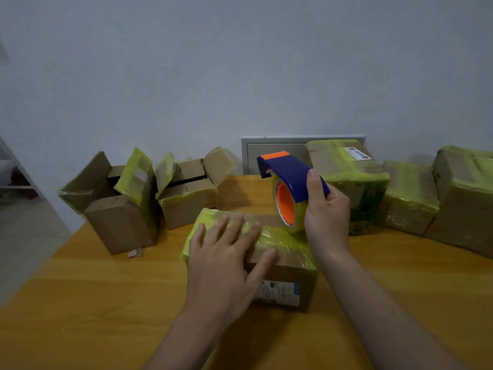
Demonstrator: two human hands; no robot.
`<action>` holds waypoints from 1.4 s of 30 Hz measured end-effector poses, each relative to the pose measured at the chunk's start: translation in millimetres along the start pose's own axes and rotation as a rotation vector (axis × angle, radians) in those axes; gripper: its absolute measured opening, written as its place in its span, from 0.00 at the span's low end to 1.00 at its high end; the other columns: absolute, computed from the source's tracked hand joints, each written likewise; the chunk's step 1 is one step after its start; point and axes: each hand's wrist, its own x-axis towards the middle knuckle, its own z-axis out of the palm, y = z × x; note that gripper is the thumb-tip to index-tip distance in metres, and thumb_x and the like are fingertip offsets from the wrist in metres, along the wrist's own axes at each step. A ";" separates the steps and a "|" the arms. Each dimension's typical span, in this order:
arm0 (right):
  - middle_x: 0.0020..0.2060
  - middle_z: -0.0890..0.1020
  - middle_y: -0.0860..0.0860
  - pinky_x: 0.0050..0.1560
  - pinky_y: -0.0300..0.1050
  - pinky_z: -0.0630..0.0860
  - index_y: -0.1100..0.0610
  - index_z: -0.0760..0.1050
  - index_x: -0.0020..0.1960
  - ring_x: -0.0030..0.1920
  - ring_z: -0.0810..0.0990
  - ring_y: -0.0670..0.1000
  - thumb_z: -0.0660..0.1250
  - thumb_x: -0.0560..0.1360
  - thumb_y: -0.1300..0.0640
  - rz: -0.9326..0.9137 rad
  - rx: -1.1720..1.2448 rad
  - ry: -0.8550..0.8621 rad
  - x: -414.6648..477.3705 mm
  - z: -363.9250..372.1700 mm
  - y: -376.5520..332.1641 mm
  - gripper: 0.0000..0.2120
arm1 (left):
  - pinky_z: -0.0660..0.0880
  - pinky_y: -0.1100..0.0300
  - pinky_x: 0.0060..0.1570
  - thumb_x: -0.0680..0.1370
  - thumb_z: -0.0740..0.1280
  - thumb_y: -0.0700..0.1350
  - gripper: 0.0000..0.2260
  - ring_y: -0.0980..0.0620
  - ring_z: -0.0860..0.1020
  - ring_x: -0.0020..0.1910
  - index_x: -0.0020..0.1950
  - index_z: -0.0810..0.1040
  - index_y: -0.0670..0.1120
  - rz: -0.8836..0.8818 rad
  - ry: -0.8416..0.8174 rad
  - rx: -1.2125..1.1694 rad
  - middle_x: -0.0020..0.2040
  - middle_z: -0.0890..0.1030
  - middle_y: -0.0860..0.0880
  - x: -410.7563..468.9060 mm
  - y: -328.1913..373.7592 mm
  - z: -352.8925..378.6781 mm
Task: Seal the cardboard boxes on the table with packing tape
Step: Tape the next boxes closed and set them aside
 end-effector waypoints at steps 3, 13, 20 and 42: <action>0.41 0.85 0.48 0.35 0.31 0.75 0.54 0.81 0.53 0.39 0.81 0.41 0.59 0.82 0.43 -0.001 -0.003 -0.016 -1.2 2.1 0.1 0.17 | 0.49 0.46 0.81 0.79 0.38 0.74 0.32 0.57 0.52 0.83 0.79 0.62 0.67 -0.006 -0.021 -0.004 0.82 0.59 0.60 -2.9 -12.3 -1.2; 0.42 0.86 0.48 0.39 0.35 0.78 0.51 0.81 0.53 0.44 0.84 0.45 0.60 0.82 0.41 0.058 0.070 0.031 -0.6 -3.4 1.7 0.17 | 0.69 0.44 0.71 0.79 0.48 0.71 0.30 0.40 0.67 0.76 0.81 0.58 0.66 -0.342 0.006 -0.170 0.82 0.61 0.44 1.8 -30.3 -10.5; 0.39 0.86 0.45 0.36 0.32 0.76 0.52 0.82 0.51 0.40 0.82 0.41 0.61 0.81 0.42 0.135 0.183 0.092 -0.1 -2.6 1.0 0.17 | 0.75 0.54 0.43 0.79 0.55 0.67 0.25 0.48 0.81 0.46 0.72 0.77 0.62 -0.266 0.201 -0.225 0.58 0.82 0.51 15.6 -50.1 6.1; 0.40 0.86 0.47 0.43 0.40 0.78 0.52 0.81 0.51 0.44 0.84 0.47 0.61 0.81 0.40 0.343 0.468 0.231 -9.0 3.3 -19.0 0.18 | 0.70 0.52 0.65 0.62 0.71 0.78 0.30 0.63 0.68 0.68 0.58 0.81 0.65 0.163 -0.036 -0.499 0.64 0.73 0.67 19.9 8.7 -5.8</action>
